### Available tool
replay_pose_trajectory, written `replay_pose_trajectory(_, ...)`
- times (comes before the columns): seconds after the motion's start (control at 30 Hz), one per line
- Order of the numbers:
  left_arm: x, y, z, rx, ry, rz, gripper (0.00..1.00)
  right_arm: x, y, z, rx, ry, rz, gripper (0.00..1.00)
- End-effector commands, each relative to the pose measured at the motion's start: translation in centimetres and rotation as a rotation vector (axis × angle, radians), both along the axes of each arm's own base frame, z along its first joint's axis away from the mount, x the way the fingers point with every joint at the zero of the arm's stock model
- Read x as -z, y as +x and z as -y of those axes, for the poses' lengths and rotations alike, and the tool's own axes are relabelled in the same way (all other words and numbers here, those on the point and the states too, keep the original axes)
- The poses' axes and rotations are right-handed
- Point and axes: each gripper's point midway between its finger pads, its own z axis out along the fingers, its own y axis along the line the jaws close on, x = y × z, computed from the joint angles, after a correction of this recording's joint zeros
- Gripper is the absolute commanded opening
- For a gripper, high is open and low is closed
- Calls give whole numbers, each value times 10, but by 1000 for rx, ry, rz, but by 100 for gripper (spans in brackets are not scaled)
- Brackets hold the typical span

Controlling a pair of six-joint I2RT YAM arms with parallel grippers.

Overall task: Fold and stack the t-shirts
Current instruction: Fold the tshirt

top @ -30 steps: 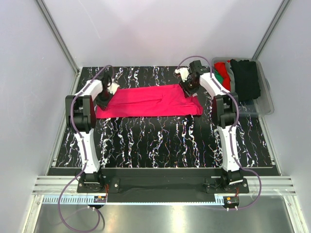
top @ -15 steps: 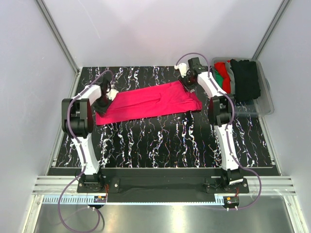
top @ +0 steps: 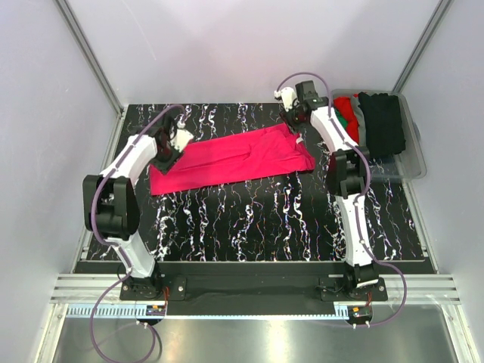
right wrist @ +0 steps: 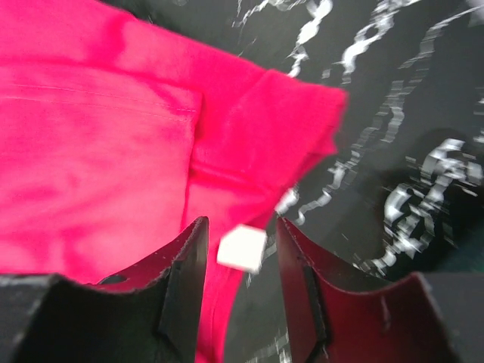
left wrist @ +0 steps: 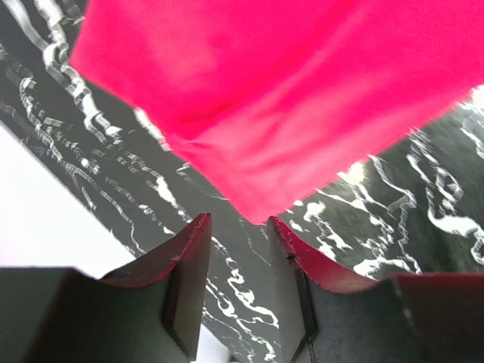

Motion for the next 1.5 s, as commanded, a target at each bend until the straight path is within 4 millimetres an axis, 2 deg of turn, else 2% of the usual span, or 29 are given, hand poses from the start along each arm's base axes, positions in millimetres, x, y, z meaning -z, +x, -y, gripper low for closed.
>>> replay_pose_trajectory(0.0, 19, -27, 3, 120, 18, -83, 41, -102, -4, -12, 11, 80, 164, 48)
replay_pose_trajectory(0.07, 31, -38, -1, 146, 42, -122, 41, -96, -13, -14, 5, 79, 133, 48)
replay_pose_trajectory(0.1, 34, -40, -4, 154, 53, -126, 41, -102, -18, -18, 2, 87, 135, 48)
replay_pose_trajectory(0.17, 40, -43, -8, 178, 83, -132, 42, -94, -26, -20, -5, 79, 105, 49)
replay_pose_trajectory(0.2, 42, -43, -9, 186, 89, -139, 43, -98, -29, -21, -8, 79, 110, 49)
replay_pose_trajectory(0.23, 43, -42, -11, 191, 96, -140, 43, -94, -33, -23, -15, 75, 96, 49)
replay_pose_trajectory(0.47, 55, -37, -12, 196, 108, -167, 45, -94, -39, -27, -26, 67, 88, 49)
replay_pose_trajectory(0.6, 69, -41, -15, 206, 120, -202, 45, -90, -42, -31, -34, 68, 76, 49)
replay_pose_trajectory(0.97, 88, -32, -33, 188, 189, -218, 46, -86, -49, -38, -52, 66, 59, 49)
replay_pose_trajectory(1.03, 93, -34, -35, 189, 197, -228, 43, -85, -50, -37, -52, 62, 54, 49)
replay_pose_trajectory(1.1, 96, -37, -34, 194, 195, -242, 32, -84, -52, -39, -51, 66, 51, 50)
replay_pose_trajectory(1.13, 98, -42, -33, 200, 191, -254, 15, -81, -54, -39, -49, 70, 40, 49)
replay_pose_trajectory(1.2, 97, -50, -32, 212, 194, -272, 0, -81, -57, -41, -33, 89, 27, 50)
replay_pose_trajectory(1.23, 99, -59, -30, 222, 193, -293, 0, -76, -61, -42, -29, 98, 8, 49)
replay_pose_trajectory(1.27, 92, -64, -28, 228, 188, -288, 0, -74, -63, -42, -19, 104, -3, 49)
replay_pose_trajectory(1.33, 91, -87, -19, 249, 169, -339, 0, -66, -68, -44, 9, 134, -40, 50)
replay_pose_trajectory(1.37, 83, -93, -16, 255, 168, -333, 0, -63, -70, -45, 16, 141, -53, 50)
replay_pose_trajectory(1.43, 81, -124, -5, 286, 155, -414, 0, -53, -75, -47, 28, 152, -91, 50)
replay_pose_trajectory(1.47, 74, -133, 0, 298, 146, -414, 0, -48, -75, -47, 29, 152, -103, 50)
